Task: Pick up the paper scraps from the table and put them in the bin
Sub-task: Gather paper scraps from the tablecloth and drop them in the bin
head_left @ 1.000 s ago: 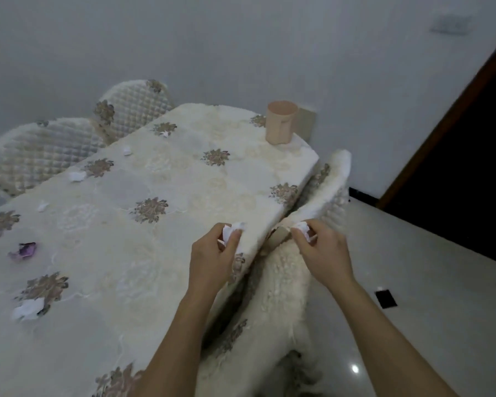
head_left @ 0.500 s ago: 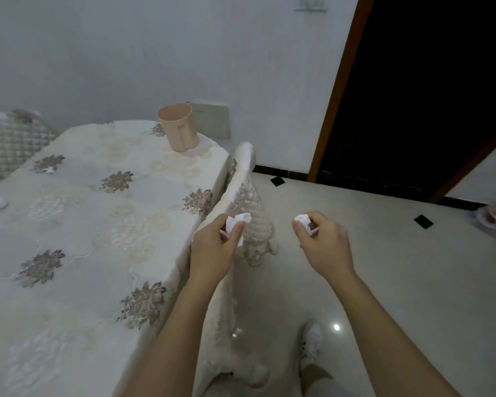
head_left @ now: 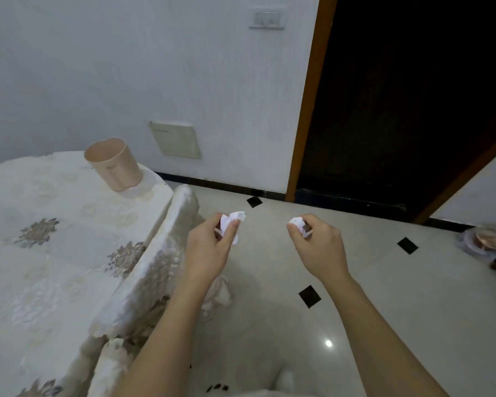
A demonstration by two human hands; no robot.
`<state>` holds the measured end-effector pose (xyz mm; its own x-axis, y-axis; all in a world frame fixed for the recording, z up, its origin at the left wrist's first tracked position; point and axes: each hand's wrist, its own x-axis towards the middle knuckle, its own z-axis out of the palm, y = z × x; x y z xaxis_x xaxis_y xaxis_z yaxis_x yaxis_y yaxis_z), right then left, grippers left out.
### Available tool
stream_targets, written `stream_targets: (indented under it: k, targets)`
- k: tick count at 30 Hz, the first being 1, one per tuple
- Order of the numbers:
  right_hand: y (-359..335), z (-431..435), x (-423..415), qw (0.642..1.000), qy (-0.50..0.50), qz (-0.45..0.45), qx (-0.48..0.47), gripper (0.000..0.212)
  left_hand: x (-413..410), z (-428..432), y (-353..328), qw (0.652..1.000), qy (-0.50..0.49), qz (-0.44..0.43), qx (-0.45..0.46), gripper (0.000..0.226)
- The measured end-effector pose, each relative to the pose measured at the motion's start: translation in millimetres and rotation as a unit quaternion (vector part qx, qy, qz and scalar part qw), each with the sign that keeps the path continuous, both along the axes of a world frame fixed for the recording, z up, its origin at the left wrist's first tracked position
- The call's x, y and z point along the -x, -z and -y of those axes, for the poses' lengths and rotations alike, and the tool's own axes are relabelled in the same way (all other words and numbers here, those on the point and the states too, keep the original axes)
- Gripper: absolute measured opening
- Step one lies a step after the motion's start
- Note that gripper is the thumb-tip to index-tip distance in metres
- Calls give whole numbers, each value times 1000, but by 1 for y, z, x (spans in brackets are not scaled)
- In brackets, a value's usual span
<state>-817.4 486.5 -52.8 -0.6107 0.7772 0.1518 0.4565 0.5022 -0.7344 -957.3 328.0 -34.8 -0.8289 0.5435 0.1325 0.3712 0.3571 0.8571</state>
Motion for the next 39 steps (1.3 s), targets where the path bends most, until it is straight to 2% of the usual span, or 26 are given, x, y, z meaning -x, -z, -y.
stream_targets:
  k: [7,15,22,28,39]
  targets:
    - [3,-61,24,1000,-21,17,11,23,23,-62,-2,1000,-19,15,3,37]
    - [18,-123,98,998,-50,27,8,14,86,-117,9,999,-41,21,16,35]
    - [14,-198,219,997,-73,39,0,20,201,-183,26,996,-83,18,38,41]
    - [-6,-254,336,993,-98,57,-17,22,309,-232,16,995,-95,26,33,40]
    - [3,-298,485,987,-154,53,-1,23,438,-271,18,988,-151,17,24,36]
